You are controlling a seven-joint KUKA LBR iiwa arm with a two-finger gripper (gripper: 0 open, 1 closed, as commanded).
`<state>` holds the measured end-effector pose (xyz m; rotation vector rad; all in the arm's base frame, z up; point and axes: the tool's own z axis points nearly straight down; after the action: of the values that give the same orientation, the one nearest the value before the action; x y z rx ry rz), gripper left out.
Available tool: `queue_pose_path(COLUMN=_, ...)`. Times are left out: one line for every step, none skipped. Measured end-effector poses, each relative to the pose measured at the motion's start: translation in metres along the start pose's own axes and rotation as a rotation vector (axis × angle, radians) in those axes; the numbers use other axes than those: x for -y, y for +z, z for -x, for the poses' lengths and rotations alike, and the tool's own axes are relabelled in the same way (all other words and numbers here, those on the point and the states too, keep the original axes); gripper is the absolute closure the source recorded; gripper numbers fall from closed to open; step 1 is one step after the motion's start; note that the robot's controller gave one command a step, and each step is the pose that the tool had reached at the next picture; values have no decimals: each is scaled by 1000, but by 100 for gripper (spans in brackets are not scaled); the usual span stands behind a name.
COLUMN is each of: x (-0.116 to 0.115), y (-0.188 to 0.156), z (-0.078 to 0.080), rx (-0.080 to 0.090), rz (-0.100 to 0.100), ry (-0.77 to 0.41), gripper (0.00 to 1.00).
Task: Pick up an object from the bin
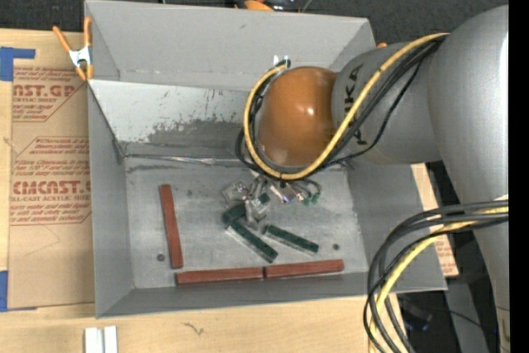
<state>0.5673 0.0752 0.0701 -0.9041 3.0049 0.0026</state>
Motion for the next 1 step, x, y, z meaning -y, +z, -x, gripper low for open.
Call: queue_pose_path(x=-1, y=-164, z=20, rx=6, rz=-5, ry=-245, gripper=100)
